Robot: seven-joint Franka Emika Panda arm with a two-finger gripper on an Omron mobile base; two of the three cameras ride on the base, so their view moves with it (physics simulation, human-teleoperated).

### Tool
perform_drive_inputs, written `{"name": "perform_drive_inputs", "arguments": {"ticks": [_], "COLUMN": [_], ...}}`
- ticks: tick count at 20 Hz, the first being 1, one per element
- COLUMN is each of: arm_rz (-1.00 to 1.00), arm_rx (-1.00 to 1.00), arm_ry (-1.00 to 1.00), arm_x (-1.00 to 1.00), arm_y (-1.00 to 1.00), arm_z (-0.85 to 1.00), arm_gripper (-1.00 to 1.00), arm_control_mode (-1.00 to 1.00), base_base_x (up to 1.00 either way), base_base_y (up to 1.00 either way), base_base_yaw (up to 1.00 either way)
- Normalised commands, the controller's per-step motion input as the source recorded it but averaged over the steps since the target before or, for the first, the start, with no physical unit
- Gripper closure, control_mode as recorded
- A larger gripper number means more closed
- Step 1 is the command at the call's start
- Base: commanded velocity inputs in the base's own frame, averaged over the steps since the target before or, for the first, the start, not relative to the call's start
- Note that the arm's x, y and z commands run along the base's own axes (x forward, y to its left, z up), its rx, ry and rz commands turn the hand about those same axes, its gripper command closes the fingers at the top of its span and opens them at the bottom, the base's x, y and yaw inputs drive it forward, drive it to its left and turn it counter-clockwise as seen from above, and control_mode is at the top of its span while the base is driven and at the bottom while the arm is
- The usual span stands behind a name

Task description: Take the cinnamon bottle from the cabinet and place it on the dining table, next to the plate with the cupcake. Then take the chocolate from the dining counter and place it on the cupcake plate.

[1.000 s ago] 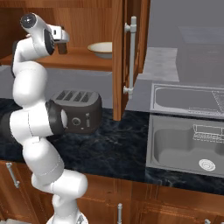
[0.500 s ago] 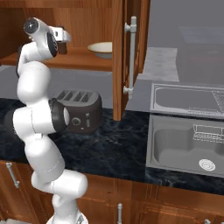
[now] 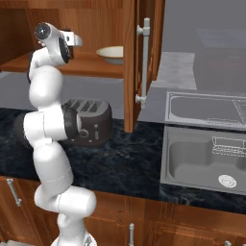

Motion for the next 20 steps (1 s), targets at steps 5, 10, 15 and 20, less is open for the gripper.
{"name": "perform_drive_inputs", "arguments": {"ticks": [5,10,15,20], "arm_rz": [0.0,0.0,0.0,0.0], "arm_rx": [0.0,0.0,0.0,0.0], "arm_ry": [0.0,0.0,0.0,0.0], "arm_x": [0.29,0.24,0.19,-0.06], "arm_y": [0.0,0.0,0.0,0.0], "arm_z": [0.0,0.0,0.0,0.0], "arm_gripper": [-1.0,-1.0,1.0,1.0], "arm_control_mode": [-1.0,-1.0,-1.0,-1.0], "base_base_x": [0.0,0.0,0.0,0.0], "base_base_y": [0.0,0.0,0.0,0.0], "base_base_yaw": [0.0,0.0,0.0,0.0]}}
